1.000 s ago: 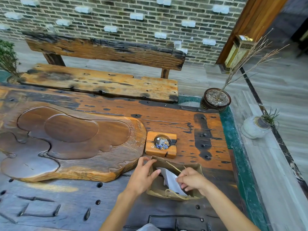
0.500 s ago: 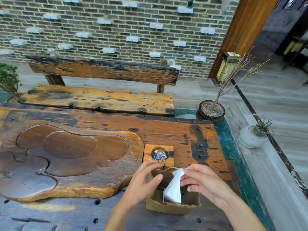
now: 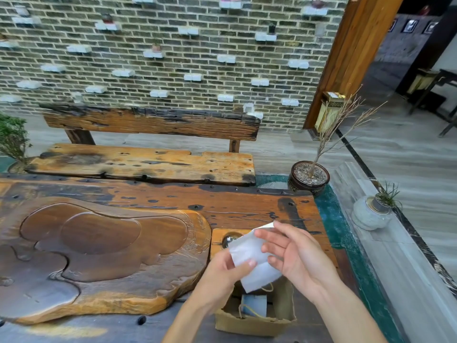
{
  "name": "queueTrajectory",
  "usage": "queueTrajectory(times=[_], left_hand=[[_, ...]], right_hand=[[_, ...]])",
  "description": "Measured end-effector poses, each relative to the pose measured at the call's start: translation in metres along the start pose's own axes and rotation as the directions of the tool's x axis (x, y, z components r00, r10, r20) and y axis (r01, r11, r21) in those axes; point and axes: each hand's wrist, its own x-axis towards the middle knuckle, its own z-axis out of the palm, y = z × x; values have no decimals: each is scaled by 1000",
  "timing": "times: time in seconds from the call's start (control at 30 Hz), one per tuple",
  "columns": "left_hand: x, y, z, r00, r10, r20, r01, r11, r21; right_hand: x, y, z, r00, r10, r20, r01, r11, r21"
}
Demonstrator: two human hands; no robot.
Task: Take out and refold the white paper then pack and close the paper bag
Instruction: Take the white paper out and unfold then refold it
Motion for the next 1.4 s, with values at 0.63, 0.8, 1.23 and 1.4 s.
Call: queueTrajectory(times=[0.63, 0.8, 1.23, 1.4], left_hand=[[13, 27, -19, 986, -99, -130, 106, 993, 46], [11, 31, -20, 986, -33, -163, 54, 990, 127], [3, 40, -24, 977, 12, -213, 26, 984, 176], [0, 43, -23, 979, 45, -200, -2, 977, 214]], right_hand=[[13, 26, -22, 998, 55, 32, -35, 896, -443], [15, 24, -14, 997, -77, -25, 57, 889, -455], [10, 11, -27, 990, -139, -3, 110, 798, -592], [10, 9, -35, 985, -172, 3, 137, 776, -616]])
